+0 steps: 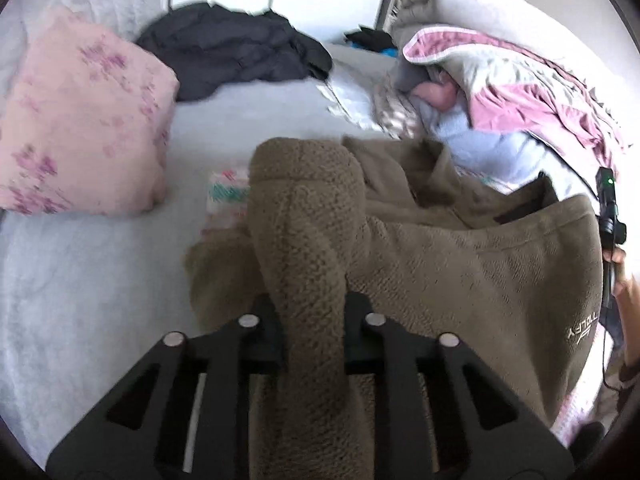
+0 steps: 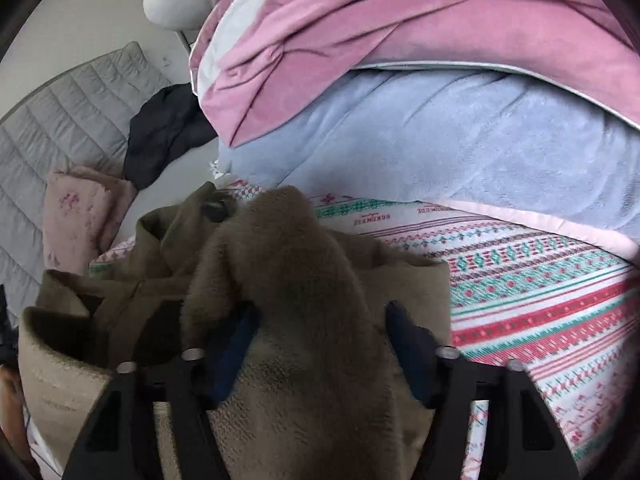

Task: Fold large clothes

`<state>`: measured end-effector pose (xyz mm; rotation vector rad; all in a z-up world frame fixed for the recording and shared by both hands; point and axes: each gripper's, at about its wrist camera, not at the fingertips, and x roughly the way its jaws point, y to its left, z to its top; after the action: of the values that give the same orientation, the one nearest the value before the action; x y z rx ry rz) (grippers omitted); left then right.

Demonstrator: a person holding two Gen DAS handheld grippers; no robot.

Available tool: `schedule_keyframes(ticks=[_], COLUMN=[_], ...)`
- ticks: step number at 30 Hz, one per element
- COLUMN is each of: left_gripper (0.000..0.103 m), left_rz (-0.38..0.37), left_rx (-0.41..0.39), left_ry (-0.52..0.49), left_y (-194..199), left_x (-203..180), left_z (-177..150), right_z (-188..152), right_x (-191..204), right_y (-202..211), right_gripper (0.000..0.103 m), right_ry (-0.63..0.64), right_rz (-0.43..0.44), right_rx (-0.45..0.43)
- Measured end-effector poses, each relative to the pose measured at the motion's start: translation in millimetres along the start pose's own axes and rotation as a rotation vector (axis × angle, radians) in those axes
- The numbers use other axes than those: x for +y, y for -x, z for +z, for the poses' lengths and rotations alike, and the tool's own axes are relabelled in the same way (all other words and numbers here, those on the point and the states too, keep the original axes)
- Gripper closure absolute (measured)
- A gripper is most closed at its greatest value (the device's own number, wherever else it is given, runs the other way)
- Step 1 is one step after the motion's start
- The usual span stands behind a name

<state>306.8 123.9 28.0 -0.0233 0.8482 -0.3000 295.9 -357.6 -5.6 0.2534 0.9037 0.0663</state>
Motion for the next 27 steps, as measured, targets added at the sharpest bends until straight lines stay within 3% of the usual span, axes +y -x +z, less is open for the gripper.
schedule_keyframes(ticks=[1, 3, 7, 11, 15, 19, 21, 23, 26, 27], left_gripper=[0.086, 0.086, 0.086, 0.086, 0.081, 0.075, 0.058, 0.04, 0.034, 0.027], left_rz=[0.017, 0.016, 0.008, 0.016, 0.121, 0.214, 0.199, 0.195, 0.108, 0.068], left_rx=[-0.032, -0.102, -0.241, -0.318, -0.23, 0.007, 0.038, 0.016, 0.014, 0.028], left_ry=[0.006, 0.044, 0.112, 0.152, 0.136, 0.104, 0.145, 0.189, 0.217, 0.223], left_y=[10, 29, 58, 48, -24, -115, -123, -110, -78, -69], left_x=[-1, 5, 22, 29, 32, 41, 49, 58, 71, 76], left_z=[2, 13, 46, 83, 90, 58, 51, 54, 52, 50], right_z=[1, 6, 41, 74, 87, 69, 59, 57, 54, 49], right_x=[4, 10, -1, 2, 4, -15, -30, -43, -61, -67], right_y=[3, 20, 66, 70, 12, -55, -69, -61, -36, -26], right_gripper=[0.085, 0.088, 0.089, 0.088, 0.086, 0.074, 0.064, 0.053, 0.038, 0.034], right_ry=[0.017, 0.034, -0.078, -0.103, -0.092, -0.111, -0.163, -0.231, -0.298, -0.305], right_rz=[-0.026, -0.071, -0.059, -0.081, -0.201, -0.29, -0.27, -0.218, -0.099, -0.051], right_rx=[-0.021, -0.106, -0.308, -0.374, -0.256, -0.058, 0.0, -0.012, -0.026, -0.021])
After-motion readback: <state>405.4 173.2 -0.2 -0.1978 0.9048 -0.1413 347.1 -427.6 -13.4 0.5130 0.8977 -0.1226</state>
